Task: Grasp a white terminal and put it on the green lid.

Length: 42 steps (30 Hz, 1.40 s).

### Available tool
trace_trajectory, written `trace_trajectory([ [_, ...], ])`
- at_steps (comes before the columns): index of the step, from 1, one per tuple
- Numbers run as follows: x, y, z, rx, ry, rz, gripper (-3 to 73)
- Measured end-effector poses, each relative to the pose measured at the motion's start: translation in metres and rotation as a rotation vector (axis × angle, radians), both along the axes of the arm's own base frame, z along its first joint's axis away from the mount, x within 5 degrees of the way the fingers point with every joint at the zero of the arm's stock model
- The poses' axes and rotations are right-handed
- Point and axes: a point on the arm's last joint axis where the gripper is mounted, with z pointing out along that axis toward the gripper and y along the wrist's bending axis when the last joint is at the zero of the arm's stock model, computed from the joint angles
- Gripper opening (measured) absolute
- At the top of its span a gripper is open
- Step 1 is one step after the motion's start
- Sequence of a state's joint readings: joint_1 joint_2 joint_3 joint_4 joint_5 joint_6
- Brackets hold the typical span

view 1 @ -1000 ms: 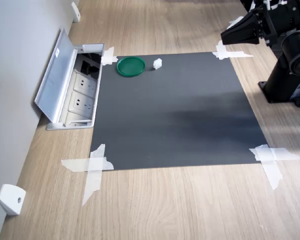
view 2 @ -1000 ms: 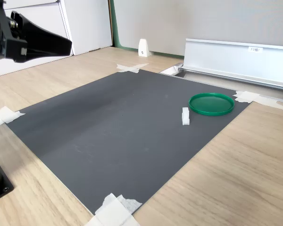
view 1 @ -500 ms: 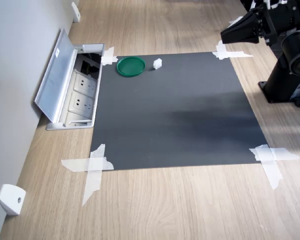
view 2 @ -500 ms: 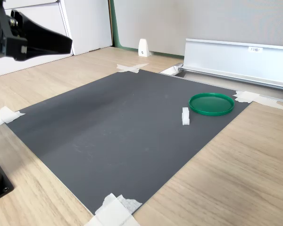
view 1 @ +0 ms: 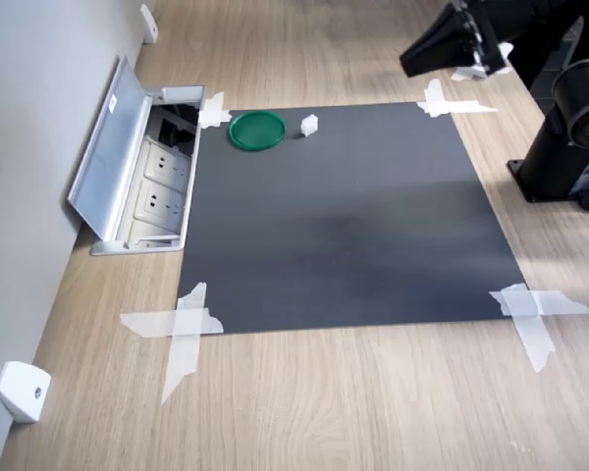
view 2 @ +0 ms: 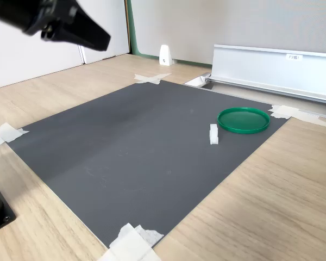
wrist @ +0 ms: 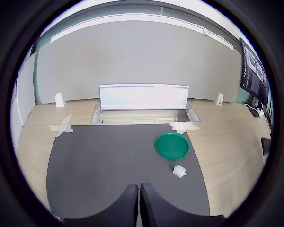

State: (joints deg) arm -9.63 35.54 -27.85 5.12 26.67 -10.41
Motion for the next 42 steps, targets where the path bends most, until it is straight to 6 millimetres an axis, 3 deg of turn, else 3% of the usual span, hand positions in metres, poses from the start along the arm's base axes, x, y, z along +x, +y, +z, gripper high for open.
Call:
trace_trajectory([
  [6,0.030,-0.005,0.017,-0.092,0.181,0.086,-0.9],
  [15,0.083,-0.013,0.009,-0.133,0.567,0.246,-0.9],
  [23,0.105,-0.023,0.011,-0.173,0.739,0.422,3.7],
  [28,0.106,-0.050,0.028,-0.197,0.719,0.473,18.3],
  [37,0.117,-0.087,0.048,-0.288,0.739,0.482,61.6],
  [42,0.134,-0.096,0.060,-0.322,0.713,0.473,69.8],
])
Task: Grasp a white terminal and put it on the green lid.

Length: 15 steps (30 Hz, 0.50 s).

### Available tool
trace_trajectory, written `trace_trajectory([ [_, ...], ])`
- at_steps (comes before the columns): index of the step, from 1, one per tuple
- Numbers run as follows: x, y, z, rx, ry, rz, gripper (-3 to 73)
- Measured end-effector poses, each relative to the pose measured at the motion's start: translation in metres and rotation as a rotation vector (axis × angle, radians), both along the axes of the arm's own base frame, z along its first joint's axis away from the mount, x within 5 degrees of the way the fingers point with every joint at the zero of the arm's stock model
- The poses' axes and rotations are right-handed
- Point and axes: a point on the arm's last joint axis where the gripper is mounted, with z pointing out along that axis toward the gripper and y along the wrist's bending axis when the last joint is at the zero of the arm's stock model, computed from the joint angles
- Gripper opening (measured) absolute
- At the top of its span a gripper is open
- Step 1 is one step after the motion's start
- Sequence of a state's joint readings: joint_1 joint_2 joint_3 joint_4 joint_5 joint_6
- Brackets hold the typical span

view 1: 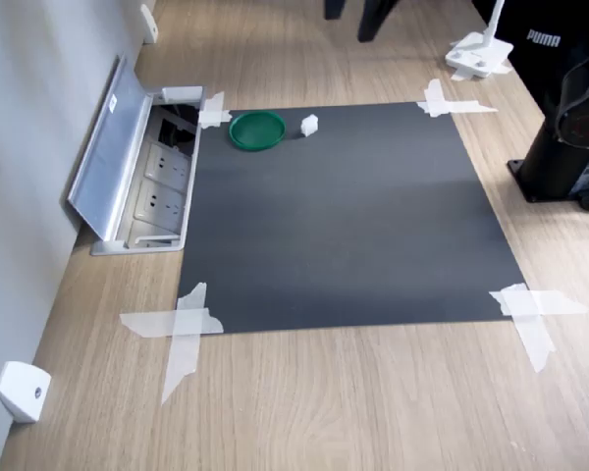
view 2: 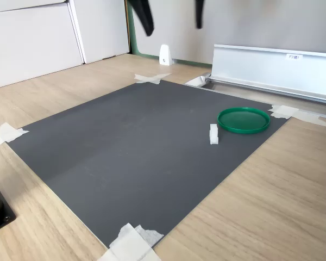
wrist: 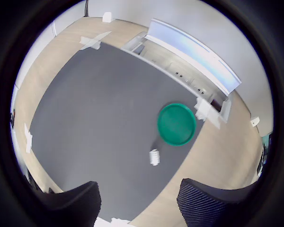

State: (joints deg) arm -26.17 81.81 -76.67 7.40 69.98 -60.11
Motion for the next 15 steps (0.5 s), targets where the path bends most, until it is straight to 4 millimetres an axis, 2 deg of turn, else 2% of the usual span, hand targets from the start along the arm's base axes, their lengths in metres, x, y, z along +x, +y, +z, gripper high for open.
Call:
trace_trajectory([
  [3,0.009,-0.005,-0.004,-0.011,0.016,0.020,70.3],
  [10,0.025,-0.015,-0.034,-0.009,0.107,0.074,70.3],
  [15,0.029,-0.022,-0.058,-0.081,0.095,0.112,70.3],
])
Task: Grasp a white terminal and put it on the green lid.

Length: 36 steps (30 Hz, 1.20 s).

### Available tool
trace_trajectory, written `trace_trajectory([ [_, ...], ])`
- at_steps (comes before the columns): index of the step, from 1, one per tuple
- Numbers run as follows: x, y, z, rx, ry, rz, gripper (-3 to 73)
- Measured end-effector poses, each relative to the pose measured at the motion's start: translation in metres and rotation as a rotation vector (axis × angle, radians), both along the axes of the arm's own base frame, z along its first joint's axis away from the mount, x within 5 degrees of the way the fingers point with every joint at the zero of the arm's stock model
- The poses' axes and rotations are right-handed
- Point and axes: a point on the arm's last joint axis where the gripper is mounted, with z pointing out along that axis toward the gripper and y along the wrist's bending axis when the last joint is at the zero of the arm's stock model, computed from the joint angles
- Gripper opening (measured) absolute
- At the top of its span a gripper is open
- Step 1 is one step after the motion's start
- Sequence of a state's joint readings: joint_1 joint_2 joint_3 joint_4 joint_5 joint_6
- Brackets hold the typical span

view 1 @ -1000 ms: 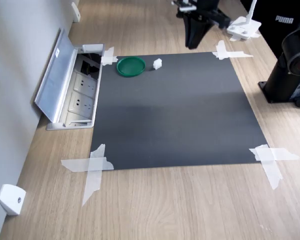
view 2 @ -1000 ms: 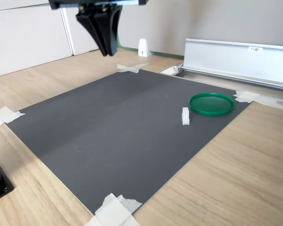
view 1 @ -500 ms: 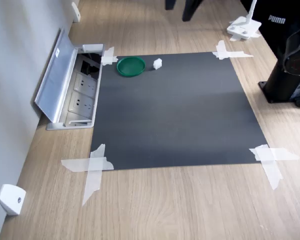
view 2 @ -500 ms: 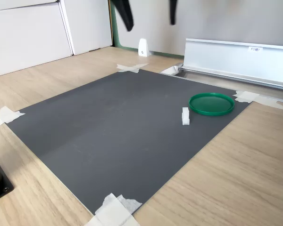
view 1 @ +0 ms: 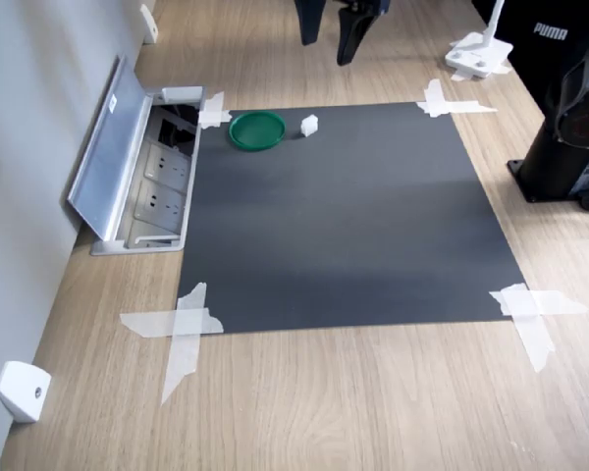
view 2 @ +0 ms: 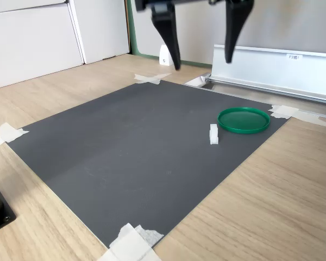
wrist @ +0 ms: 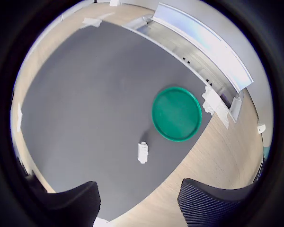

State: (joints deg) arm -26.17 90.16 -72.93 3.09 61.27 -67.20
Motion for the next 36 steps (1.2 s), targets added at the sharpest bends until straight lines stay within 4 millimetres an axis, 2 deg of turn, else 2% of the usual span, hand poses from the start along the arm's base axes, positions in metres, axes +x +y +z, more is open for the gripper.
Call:
trace_trajectory([
  [7,0.013,-0.008,-0.035,-0.009,0.022,0.004,70.3],
  [12,0.021,-0.011,-0.053,0.016,0.041,-0.013,70.3],
  [19,0.020,0.000,-0.077,0.011,0.046,-0.006,70.3],
  [36,0.027,-0.004,-0.111,0.006,0.058,-0.032,69.2],
])
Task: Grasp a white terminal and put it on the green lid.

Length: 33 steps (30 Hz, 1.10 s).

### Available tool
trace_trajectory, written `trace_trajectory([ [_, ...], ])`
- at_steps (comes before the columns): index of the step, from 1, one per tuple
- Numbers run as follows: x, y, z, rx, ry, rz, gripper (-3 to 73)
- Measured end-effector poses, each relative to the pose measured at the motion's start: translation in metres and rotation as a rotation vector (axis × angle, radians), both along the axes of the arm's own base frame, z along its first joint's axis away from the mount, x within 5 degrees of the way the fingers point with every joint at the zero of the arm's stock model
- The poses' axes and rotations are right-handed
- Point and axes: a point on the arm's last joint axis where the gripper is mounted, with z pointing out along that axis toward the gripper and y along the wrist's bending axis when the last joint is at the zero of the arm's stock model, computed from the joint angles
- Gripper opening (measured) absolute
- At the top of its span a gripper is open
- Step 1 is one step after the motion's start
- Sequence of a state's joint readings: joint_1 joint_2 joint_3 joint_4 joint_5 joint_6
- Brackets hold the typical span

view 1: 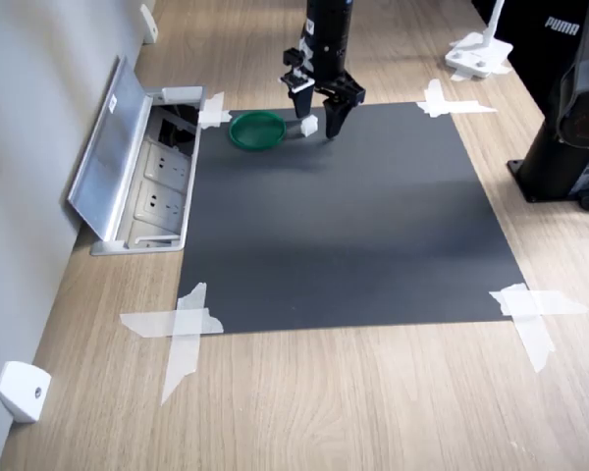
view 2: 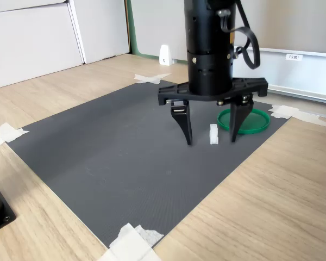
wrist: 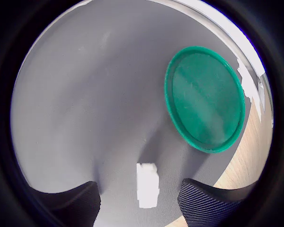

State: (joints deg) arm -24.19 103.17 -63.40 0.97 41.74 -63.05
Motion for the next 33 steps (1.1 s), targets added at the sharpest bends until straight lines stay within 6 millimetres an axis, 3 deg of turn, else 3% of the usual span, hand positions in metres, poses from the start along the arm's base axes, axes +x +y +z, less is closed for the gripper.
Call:
trace_trajectory([
  [15,0.0056,0.0013,0.0014,0.000,-0.004,0.007,63.6],
  [19,0.0050,0.0016,-0.0017,0.008,0.016,0.008,53.8],
  [28,0.0059,0.0009,-0.0019,0.002,0.006,0.002,12.6],
  [33,0.0059,0.0007,-0.0019,0.000,0.007,0.003,9.0],
])
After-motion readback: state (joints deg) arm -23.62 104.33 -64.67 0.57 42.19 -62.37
